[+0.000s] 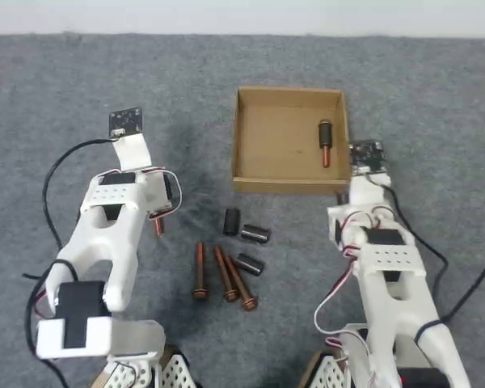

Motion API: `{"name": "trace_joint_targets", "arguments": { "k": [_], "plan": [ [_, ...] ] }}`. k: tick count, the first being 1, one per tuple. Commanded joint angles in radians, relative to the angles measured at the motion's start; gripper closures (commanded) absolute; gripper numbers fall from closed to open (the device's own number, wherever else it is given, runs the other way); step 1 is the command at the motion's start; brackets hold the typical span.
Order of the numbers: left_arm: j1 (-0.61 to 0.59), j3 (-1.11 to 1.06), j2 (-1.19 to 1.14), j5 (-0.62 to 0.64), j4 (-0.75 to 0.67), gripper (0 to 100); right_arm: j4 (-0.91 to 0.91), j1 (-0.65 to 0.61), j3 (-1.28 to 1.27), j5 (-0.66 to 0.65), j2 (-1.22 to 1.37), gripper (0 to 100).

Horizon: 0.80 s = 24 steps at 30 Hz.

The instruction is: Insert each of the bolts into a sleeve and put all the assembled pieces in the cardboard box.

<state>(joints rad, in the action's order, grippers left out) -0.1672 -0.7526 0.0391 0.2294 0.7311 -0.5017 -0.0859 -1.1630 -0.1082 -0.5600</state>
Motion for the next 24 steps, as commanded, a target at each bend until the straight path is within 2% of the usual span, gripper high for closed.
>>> {"name": "trace_joint_targets", "arguments": {
  "k": [1, 6, 15, 18, 24],
  "plan": [
    [0.005, 0.012, 0.071, -0.012, -0.026, 99, 0.068, -0.068, 0.061, 0.014, -0.038, 99.1],
    [0.005, 0.01, 0.071, -0.012, -0.026, 99, 0.211, -0.15, 0.017, 0.017, -0.038, 99.1],
    [0.005, 0.01, 0.071, -0.012, -0.026, 99, 0.75, -0.162, -0.176, 0.017, -0.038, 99.1],
    [0.005, 0.01, 0.071, -0.012, -0.026, 99, 0.852, -0.163, -0.198, 0.018, -0.036, 99.1],
    [0.005, 0.01, 0.071, -0.012, -0.028, 99, 0.952, -0.163, -0.193, 0.184, -0.036, 99.1]
  ]
}}
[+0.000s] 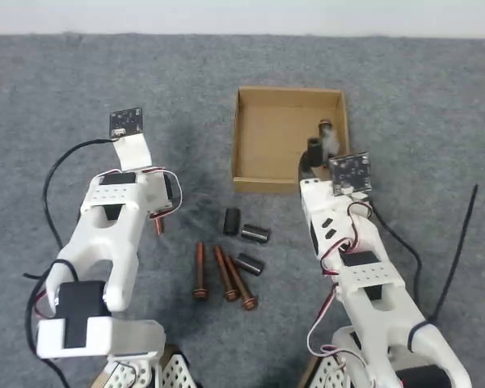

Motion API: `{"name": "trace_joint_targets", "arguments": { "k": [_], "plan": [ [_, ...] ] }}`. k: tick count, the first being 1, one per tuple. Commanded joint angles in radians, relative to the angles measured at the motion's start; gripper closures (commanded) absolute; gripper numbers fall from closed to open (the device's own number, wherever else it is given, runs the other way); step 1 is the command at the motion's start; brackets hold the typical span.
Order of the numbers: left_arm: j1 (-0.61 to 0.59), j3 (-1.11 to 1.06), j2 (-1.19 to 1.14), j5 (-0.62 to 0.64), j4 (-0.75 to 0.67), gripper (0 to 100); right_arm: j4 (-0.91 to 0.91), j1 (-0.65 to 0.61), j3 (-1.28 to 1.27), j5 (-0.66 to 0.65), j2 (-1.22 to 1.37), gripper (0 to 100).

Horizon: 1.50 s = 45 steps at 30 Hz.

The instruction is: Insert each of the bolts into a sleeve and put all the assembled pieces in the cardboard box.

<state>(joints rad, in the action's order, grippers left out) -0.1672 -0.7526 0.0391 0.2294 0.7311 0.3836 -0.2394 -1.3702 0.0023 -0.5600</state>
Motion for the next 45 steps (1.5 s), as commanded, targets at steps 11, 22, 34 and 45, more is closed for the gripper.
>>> {"name": "trace_joint_targets", "arguments": {
  "k": [11, 22, 34, 45],
  "plan": [
    [0.021, 0.01, 0.071, -0.014, -0.037, 99, 0.263, -0.012, 0.245, 0.103, 0.291, 99.1],
    [0.023, 0.012, 0.071, -0.014, -0.068, 99, 0.636, -0.025, 0.43, 0.098, 0.676, 99.1],
    [0.046, 0.007, 0.071, -0.014, -0.087, 99, 0.88, -0.114, 0.46, 0.06, 0.943, 99.1],
    [0.044, 0.007, 0.071, -0.014, -0.089, 99, 1.23, -0.205, 0.129, -0.04, 0.943, 99.1]
  ]
}}
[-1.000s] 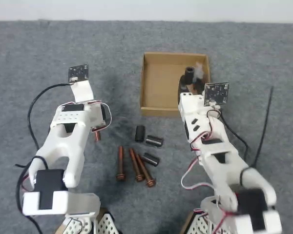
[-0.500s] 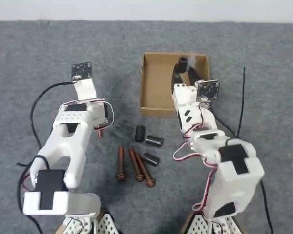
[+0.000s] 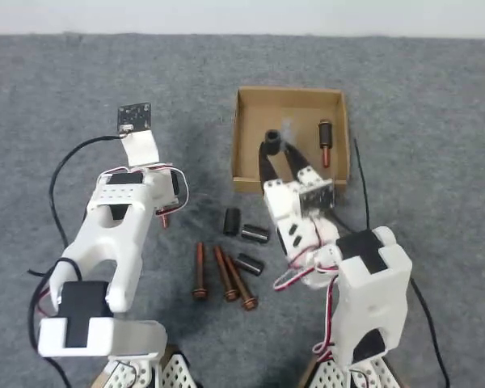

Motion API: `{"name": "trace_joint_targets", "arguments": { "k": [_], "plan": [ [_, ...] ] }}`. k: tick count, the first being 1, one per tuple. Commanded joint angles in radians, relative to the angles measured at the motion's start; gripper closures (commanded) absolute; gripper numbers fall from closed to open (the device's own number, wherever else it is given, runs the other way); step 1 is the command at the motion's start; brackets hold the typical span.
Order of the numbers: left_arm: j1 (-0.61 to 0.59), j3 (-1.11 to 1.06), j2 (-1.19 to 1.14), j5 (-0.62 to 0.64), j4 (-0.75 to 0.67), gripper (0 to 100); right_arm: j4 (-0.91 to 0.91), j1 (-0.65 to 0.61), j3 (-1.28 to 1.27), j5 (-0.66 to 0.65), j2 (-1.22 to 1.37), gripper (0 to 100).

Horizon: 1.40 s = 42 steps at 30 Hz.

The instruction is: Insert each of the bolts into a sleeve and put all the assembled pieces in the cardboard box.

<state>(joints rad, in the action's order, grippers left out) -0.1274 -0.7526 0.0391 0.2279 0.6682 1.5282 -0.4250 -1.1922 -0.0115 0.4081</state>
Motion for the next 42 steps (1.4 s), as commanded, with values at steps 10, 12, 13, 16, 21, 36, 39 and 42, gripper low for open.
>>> {"name": "trace_joint_targets", "arguments": {
  "k": [10, 12, 13, 16, 21, 36, 39, 42],
  "plan": [
    [0.003, -0.004, 0.072, -0.012, -0.029, 99, 0.216, -0.036, -0.325, -0.02, -0.091, 99.1],
    [0.002, -0.004, 0.072, -0.012, -0.029, 99, 0.216, -0.036, -0.393, -0.017, -0.151, 99.1],
    [0.002, -0.005, 0.072, -0.012, -0.029, 99, 0.216, -0.036, -0.428, -0.017, -0.18, 99.1],
    [0.002, -0.007, 0.072, -0.012, -0.029, 99, 0.199, -0.018, -0.462, -0.002, -0.24, 99.1],
    [0.002, -0.002, 0.072, -0.012, -0.029, 99, 0.185, -0.005, -0.465, 0.037, -0.251, 99.1],
    [0.141, -0.018, 0.098, -0.008, -0.41, 99, 0.128, -0.067, -0.465, 0.035, -0.251, 99.1],
    [0.166, -0.025, 0.167, -0.006, -0.473, 99, 0.128, -0.067, -0.465, 0.035, -0.249, 99.1],
    [0.198, -0.022, 0.273, -0.005, -0.476, 99, 0.119, -0.067, -0.456, 0.034, -0.249, 99.1]
  ]
}}
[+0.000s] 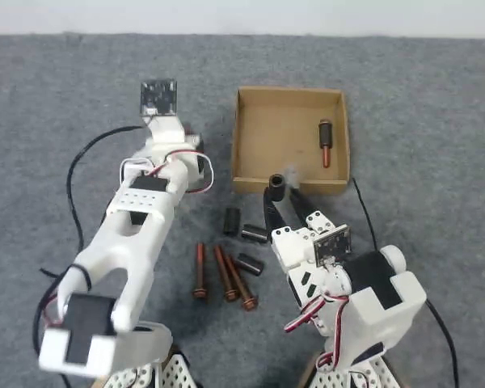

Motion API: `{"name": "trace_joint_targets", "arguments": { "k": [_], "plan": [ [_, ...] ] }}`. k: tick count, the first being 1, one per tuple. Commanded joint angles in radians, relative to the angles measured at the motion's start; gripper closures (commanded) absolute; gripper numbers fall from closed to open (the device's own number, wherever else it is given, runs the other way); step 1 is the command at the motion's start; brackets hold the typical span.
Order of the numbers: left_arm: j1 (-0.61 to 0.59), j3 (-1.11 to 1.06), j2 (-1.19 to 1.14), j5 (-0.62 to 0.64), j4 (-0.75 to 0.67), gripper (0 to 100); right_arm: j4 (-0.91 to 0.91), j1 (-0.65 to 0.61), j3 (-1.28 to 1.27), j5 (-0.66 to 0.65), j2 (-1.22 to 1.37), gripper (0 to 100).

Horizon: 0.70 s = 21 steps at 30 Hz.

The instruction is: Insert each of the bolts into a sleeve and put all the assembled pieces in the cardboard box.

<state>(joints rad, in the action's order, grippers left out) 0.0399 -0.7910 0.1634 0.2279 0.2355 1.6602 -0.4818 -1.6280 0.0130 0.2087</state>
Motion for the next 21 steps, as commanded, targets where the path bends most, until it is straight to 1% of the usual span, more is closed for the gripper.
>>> {"name": "trace_joint_targets", "arguments": {
  "k": [1, 9, 13, 17, 21],
  "plan": [
    [0.043, 0.015, 0.187, -0.005, -0.043, 99, -0.031, -0.01, -0.02, 0.009, -0.05, 99.1],
    [0.121, 0.018, 0.43, -0.005, -0.032, 99, -0.051, -0.01, -0.018, 0.009, -0.05, 99.1],
    [0.17, 0.031, 0.529, -0.005, 0.072, 99, -0.051, -0.012, -0.018, 0.009, -0.05, 99.1],
    [0.249, 0.033, 0.651, -0.005, 0.16, 99, -0.058, -0.05, -0.025, 0.009, -0.05, 99.1],
    [0.319, 0.027, 0.753, -0.005, 0.241, 99, -0.054, -0.051, -0.026, 0.009, -0.05, 99.1]
  ]
}}
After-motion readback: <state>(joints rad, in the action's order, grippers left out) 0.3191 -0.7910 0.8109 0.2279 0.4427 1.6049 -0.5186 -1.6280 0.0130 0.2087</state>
